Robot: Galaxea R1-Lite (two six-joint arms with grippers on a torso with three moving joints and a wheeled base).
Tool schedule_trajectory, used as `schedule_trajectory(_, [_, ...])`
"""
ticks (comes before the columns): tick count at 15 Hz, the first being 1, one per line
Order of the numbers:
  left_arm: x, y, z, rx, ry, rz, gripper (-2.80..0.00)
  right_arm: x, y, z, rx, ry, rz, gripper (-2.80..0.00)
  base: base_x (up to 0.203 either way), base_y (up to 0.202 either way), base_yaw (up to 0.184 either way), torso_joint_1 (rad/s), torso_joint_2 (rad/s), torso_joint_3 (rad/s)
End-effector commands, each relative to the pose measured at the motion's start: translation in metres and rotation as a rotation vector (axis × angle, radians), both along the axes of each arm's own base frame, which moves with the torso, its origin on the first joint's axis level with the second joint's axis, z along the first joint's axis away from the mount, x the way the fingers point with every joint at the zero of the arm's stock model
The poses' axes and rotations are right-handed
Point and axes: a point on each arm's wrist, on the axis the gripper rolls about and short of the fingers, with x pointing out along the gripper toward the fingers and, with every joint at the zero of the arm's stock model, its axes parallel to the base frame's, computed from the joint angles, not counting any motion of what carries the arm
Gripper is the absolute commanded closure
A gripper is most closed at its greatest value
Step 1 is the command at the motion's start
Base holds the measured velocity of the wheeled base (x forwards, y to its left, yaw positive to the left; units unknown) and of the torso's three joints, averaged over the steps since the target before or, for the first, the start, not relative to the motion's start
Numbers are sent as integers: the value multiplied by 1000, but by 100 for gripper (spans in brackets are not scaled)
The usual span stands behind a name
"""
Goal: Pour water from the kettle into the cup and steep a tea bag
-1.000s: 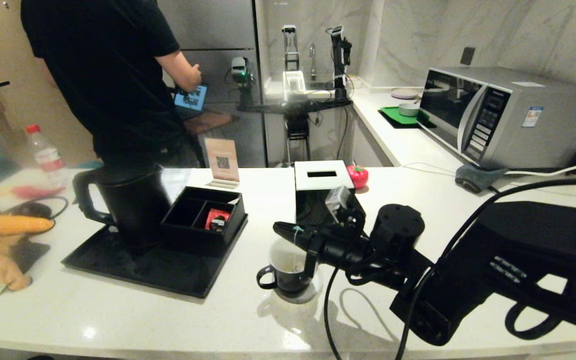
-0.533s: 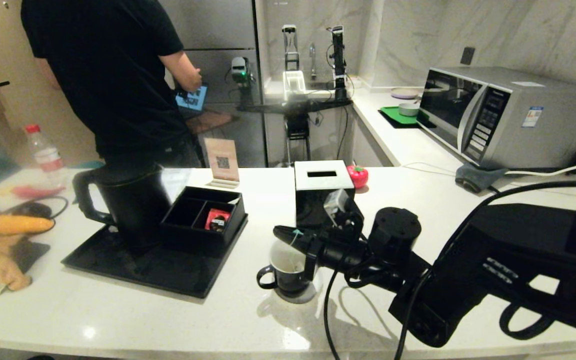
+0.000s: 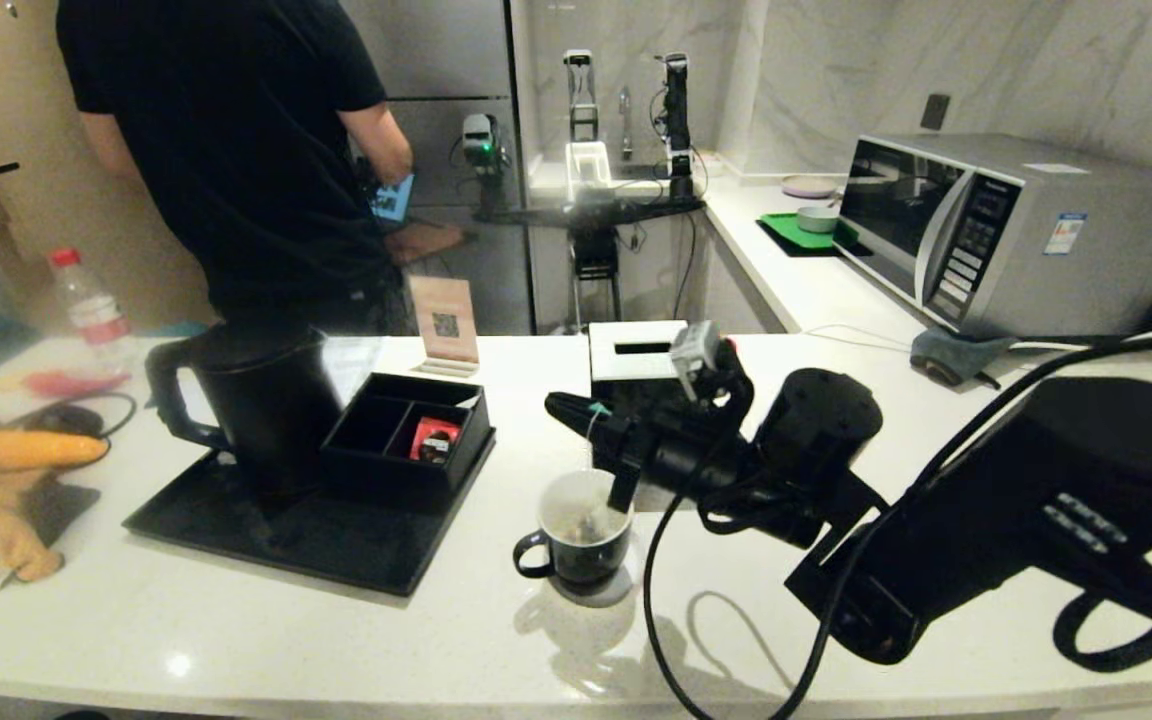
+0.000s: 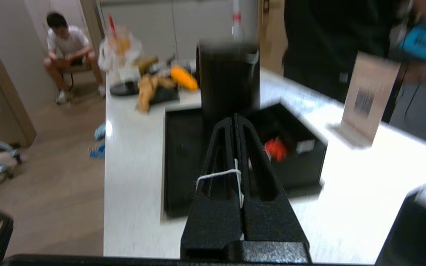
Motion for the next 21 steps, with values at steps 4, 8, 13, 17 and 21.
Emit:
schedule_trajectory(4, [0,0,0,0,0,0,0,5,-6,51,68,-89,-17,0,0,0,0,0,0,0])
schedule_trajectory(8, [0,0,0,0,0,0,0,9,-14,56,71,-94,-37,0,0,0,0,0,0,0])
schedule_trajectory(13, [0,0,0,0,0,0,0,15,-28,43,41,-62,-77,0,0,0,0,0,0,0])
schedule_trajectory(17, [0,0,0,0,0,0,0,12,-37,24,26,-39,-91,0,0,0,0,0,0,0])
schedule_trajectory(21, [0,0,0,0,0,0,0,13,-41,24,36,-37,-96,0,0,0,0,0,0,0])
